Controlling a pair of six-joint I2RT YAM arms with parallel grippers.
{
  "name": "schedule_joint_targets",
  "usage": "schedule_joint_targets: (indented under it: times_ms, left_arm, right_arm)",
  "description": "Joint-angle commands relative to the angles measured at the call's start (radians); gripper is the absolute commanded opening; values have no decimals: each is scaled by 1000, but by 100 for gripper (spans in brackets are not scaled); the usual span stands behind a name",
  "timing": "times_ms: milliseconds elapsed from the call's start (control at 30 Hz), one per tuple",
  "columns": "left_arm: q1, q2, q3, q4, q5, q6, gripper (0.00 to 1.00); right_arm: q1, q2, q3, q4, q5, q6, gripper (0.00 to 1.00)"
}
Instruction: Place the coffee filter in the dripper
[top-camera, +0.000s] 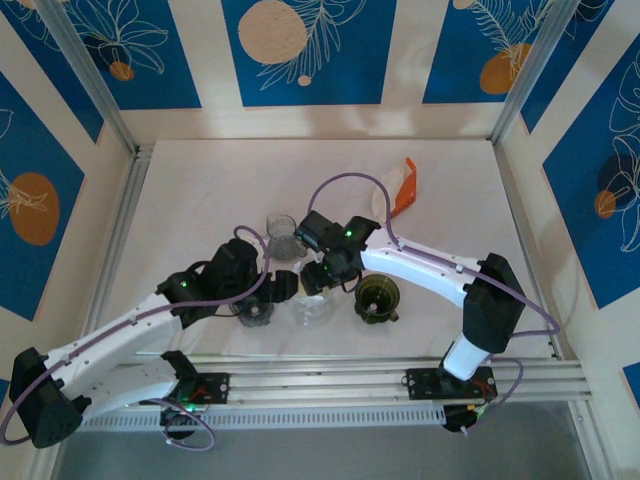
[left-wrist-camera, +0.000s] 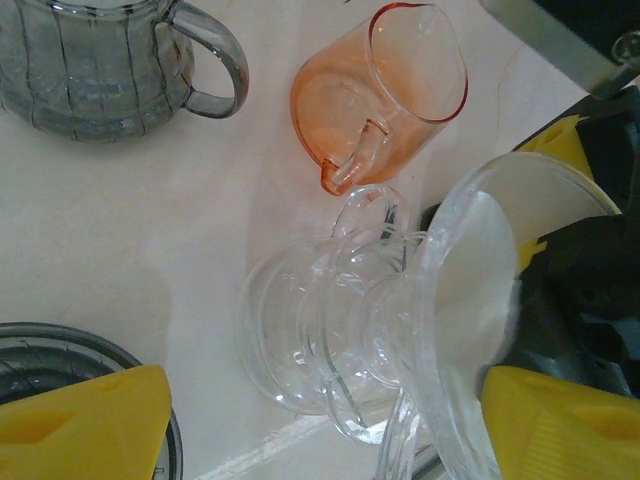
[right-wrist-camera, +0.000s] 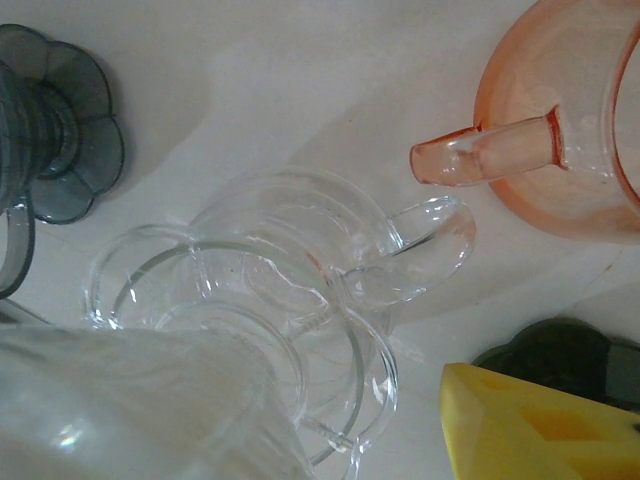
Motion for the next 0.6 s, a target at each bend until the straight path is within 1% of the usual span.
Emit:
schedule_joint_targets:
  times_ms: [0, 233, 567]
  left_arm:
    - [16, 7, -12, 11, 15, -11, 81]
    - [15, 11, -18, 12, 17, -12, 81]
    - [16, 14, -22, 16, 18, -15, 81]
  right_arm:
    - [12, 26, -18, -2, 23, -10, 63]
    - [21, 10, -12, 0, 45, -6, 63]
    - [28, -84, 12, -25, 81, 24, 72]
